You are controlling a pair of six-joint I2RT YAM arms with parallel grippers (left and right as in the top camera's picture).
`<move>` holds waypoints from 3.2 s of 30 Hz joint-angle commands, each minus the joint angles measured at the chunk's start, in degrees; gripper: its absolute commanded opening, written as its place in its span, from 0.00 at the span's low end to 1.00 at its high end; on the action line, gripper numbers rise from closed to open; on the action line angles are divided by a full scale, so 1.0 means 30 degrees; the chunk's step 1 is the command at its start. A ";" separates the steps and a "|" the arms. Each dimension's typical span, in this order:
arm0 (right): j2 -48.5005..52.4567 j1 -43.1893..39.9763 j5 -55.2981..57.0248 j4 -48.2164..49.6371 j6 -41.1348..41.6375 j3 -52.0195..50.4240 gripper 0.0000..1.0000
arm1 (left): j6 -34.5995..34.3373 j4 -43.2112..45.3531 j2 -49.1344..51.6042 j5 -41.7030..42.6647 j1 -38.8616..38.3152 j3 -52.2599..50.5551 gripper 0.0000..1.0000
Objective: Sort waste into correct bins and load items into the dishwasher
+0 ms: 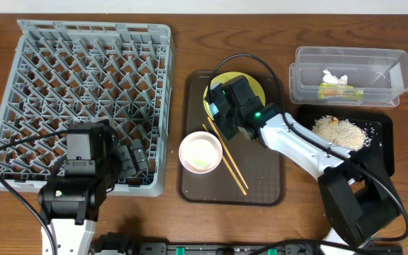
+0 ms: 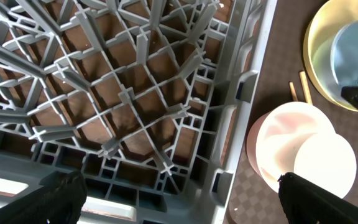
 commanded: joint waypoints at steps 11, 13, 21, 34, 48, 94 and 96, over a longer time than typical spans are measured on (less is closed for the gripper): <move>-0.4167 0.0525 -0.4109 -0.3344 0.1814 0.0437 0.42 | -0.0102 -0.0066 0.0000 -0.0226 -0.0073 0.0350 1.00; -0.3963 0.0780 -0.4087 -0.4211 0.2208 0.0379 0.38 | -0.0102 -0.0066 0.0000 -0.0226 -0.0073 0.0350 1.00; -0.2025 0.1967 -0.4073 -0.4969 0.2302 0.0372 0.36 | -0.0102 -0.0066 0.0000 -0.0226 -0.0073 0.0350 1.00; -0.0852 0.1996 -0.3220 -0.4182 0.3300 0.0525 0.05 | -0.0102 -0.0073 0.0000 -0.0219 -0.0073 0.0350 1.00; -0.5020 -0.4371 -0.6776 -0.5282 0.4109 0.3949 0.01 | -0.0685 0.1617 0.0313 0.4116 -0.0080 0.0335 1.00; -0.2914 -0.6076 -2.4101 -0.0823 0.7176 0.3774 0.02 | -0.7104 2.4400 0.6105 2.0436 -0.4532 0.0299 0.86; -0.2914 -0.6033 -2.4101 -0.0831 0.7176 0.3774 0.02 | -0.7096 2.4567 0.6105 2.0429 -0.4532 0.0299 0.86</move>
